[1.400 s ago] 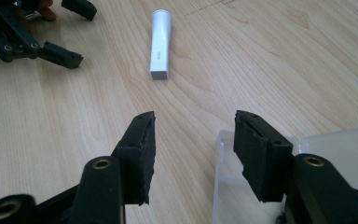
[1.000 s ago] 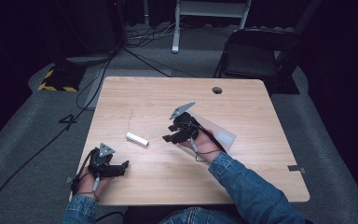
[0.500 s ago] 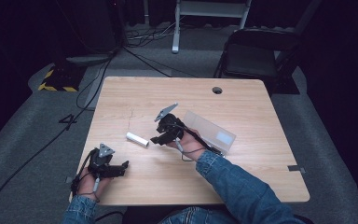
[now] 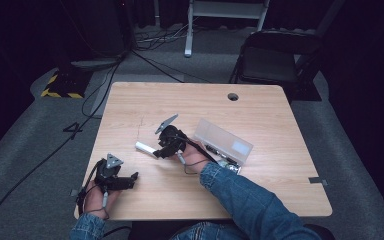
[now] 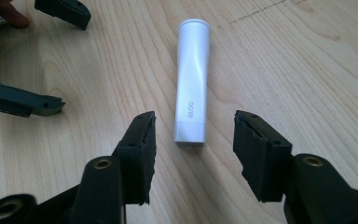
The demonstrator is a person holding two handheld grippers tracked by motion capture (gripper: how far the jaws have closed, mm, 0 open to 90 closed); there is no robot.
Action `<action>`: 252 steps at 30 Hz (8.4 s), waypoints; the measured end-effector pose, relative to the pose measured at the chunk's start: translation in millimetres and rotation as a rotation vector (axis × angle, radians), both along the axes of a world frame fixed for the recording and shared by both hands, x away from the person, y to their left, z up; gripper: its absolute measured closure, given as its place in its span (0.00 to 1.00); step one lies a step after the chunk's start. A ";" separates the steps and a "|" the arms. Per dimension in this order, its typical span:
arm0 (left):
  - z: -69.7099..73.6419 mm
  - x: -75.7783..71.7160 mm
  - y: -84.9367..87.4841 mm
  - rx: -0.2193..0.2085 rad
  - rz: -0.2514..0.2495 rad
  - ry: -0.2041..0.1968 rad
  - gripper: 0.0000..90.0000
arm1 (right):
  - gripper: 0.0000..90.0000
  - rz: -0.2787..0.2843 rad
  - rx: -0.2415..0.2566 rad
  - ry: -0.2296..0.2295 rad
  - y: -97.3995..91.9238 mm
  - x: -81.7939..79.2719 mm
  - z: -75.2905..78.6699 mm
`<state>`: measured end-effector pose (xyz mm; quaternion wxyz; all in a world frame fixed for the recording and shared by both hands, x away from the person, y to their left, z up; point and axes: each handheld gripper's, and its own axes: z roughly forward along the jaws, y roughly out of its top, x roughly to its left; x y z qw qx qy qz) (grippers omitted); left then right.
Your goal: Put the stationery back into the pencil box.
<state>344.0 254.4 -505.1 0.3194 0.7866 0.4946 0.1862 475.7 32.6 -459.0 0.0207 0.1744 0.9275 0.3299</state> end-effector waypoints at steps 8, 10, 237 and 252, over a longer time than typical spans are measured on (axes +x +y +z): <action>0.0 0.0 0.0 0.000 0.000 0.000 0.13 | 0.57 -0.004 -0.017 -0.006 13.1 1.5 -12.2; 0.0 0.0 0.0 0.000 0.000 0.000 0.13 | 0.58 -0.005 -0.022 -0.008 14.9 1.7 -14.3; -0.1 0.5 -0.1 0.001 -0.002 -0.001 0.13 | 0.64 -0.212 -0.031 -0.039 -190.7 -24.9 33.6; -0.1 0.6 0.0 0.001 -0.002 -0.001 0.13 | 0.57 -0.248 0.069 -0.085 -217.3 -36.3 63.8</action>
